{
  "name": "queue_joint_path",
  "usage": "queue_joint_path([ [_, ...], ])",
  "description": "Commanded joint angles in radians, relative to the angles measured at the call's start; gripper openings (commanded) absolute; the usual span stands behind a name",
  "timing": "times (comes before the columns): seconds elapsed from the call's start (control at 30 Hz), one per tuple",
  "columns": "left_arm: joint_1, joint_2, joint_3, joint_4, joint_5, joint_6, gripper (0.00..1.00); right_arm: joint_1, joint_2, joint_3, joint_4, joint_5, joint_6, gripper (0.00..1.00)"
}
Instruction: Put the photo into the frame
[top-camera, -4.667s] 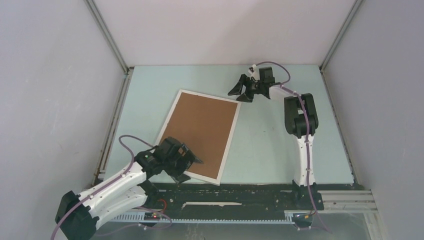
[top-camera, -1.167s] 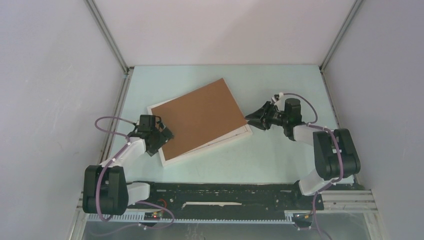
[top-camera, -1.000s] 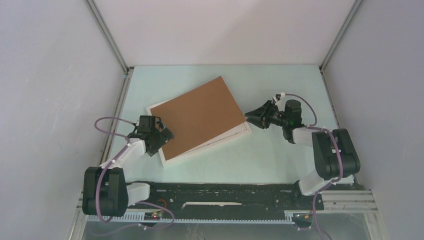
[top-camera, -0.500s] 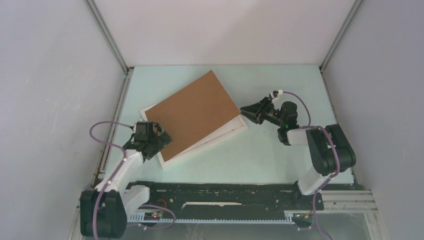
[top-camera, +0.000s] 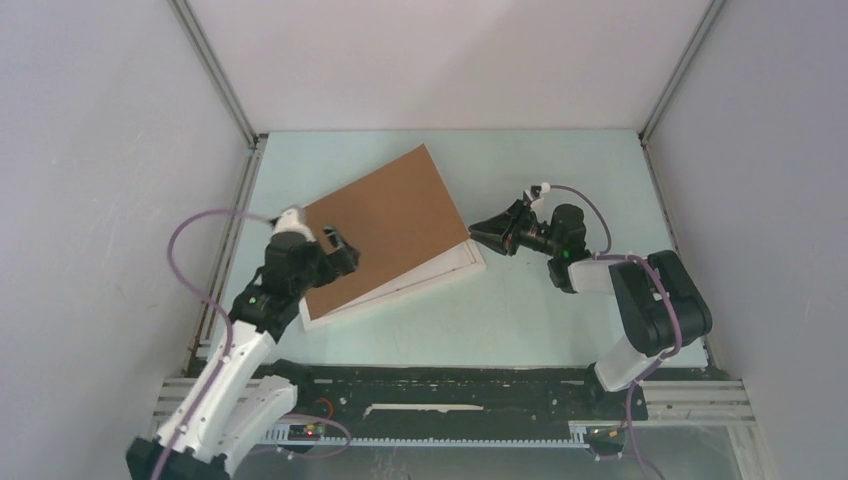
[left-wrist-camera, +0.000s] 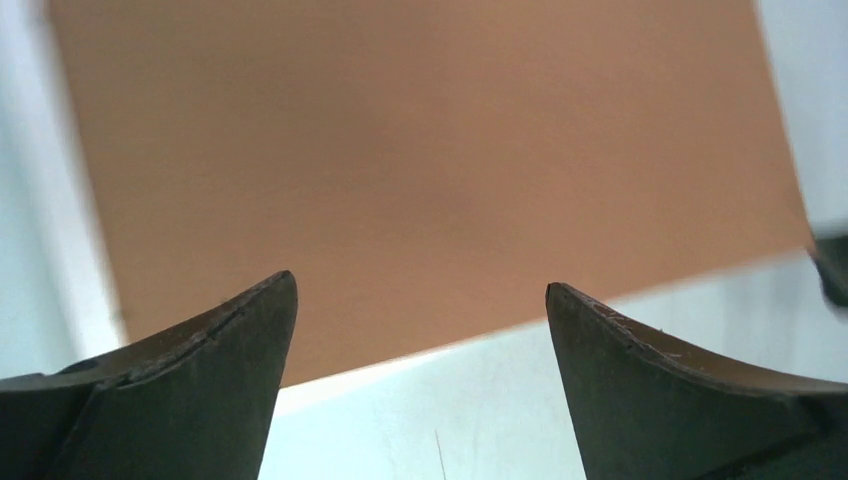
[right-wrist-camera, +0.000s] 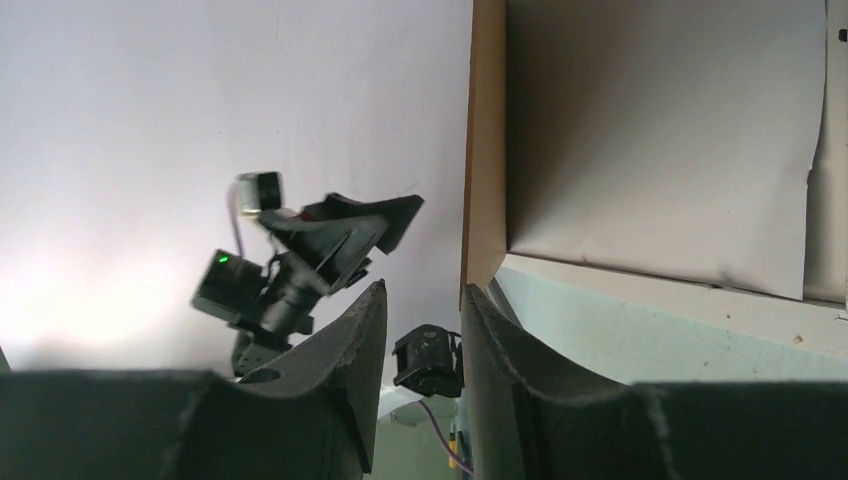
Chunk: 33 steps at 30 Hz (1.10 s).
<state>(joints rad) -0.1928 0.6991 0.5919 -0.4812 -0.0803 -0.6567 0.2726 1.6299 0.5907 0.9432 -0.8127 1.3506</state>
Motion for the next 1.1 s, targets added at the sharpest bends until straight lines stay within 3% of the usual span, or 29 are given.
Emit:
queue_joint_path([
  [0.0, -0.306, 0.118, 0.202, 0.105, -0.090, 0.324, 1.00, 0.034, -0.036, 0.036, 0.015, -0.007, -0.003, 0.40],
  [0.13, -0.547, 0.266, 0.305, 0.118, -0.216, 0.535, 1.00, 0.040, -0.033, 0.037, 0.015, 0.002, 0.003, 0.40],
  [0.23, -0.646, 0.369, 0.331, 0.152, -0.295, 0.635, 1.00, 0.040, -0.032, 0.037, 0.016, 0.007, 0.011, 0.40],
  [0.37, -0.736, 0.522, 0.385, 0.169, -0.465, 0.655, 1.00, 0.040, -0.030, 0.037, 0.019, 0.010, 0.021, 0.40],
  [0.67, -0.875, 0.700, 0.381, 0.313, -0.677, 0.758, 1.00, 0.040, -0.044, 0.037, 0.000, 0.017, 0.023, 0.39],
  [0.83, -0.887, 0.804, 0.408, 0.322, -0.768, 0.763, 1.00, 0.040, -0.044, 0.037, -0.009, 0.024, 0.030, 0.39],
  [1.07, -0.887, 0.924, 0.442, 0.349, -0.918, 0.782, 0.88, 0.045, -0.054, 0.037, -0.029, 0.035, 0.040, 0.39],
])
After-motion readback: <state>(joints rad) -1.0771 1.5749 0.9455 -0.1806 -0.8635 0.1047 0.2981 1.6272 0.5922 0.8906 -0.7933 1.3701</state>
